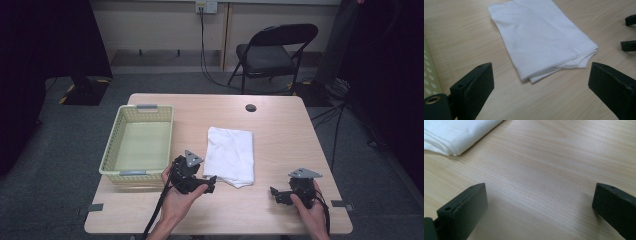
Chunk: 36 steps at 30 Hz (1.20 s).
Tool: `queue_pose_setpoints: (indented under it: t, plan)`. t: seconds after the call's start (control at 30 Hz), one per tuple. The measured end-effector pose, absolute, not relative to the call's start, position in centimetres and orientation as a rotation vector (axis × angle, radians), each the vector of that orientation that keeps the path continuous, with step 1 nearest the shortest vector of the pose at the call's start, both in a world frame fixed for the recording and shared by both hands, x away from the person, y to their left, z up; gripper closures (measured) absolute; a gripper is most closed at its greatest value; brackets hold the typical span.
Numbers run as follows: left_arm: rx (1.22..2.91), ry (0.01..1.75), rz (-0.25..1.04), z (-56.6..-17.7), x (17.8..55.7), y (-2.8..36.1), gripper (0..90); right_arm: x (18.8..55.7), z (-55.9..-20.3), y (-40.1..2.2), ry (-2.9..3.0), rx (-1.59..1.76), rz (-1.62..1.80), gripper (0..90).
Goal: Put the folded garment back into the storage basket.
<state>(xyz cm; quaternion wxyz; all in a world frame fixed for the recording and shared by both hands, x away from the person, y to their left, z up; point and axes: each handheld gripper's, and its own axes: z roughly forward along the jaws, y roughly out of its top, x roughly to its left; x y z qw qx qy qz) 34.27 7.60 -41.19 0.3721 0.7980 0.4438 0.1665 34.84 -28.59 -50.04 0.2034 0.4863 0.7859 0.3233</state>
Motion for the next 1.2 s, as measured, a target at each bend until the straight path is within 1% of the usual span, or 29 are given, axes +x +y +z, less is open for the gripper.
queue_pose_setpoints:
  t: [0.2, 0.4, 0.73, 0.8, 0.83, 0.87, 0.97, 1.2]
  plan:
    - [2.057, 1.128, 0.414, -41.3, 34.9, 6.9, 5.3, 34.8, -50.0, -28.6, 2.194, 1.357, 0.902, 0.0]
    - [2.053, 1.118, 0.436, -41.1, 35.2, 6.4, 7.4, 34.8, -50.0, -28.6, 2.194, 1.357, 0.902, 0.0]
    - [2.051, 1.116, 0.436, -40.9, 36.2, 5.9, 7.3, 34.8, -50.0, -28.6, 2.194, 1.357, 0.902, 0.0]
    - [2.051, 1.118, 0.426, -40.8, 36.3, 5.7, 6.7, 34.8, -50.0, -28.6, 2.194, 1.357, 0.902, 0.0]
    - [2.042, 1.111, 0.388, -40.6, 36.4, 5.6, 6.7, 34.8, -50.0, -28.6, 2.194, 1.357, 0.902, 0.0]
    - [2.042, 1.111, 0.388, -40.6, 36.4, 5.6, 6.7, 34.8, -50.0, -28.6, 2.194, 1.357, 0.902, 0.0]
    - [2.052, 1.096, 0.436, -40.0, 36.4, 5.0, 6.7, 34.8, -50.0, -28.6, 2.194, 1.357, 0.902, 0.0]
    - [2.043, 1.093, 0.447, -39.1, 37.2, 4.8, 6.7, 34.8, -50.0, -28.6, 2.194, 1.357, 0.902, 0.0]
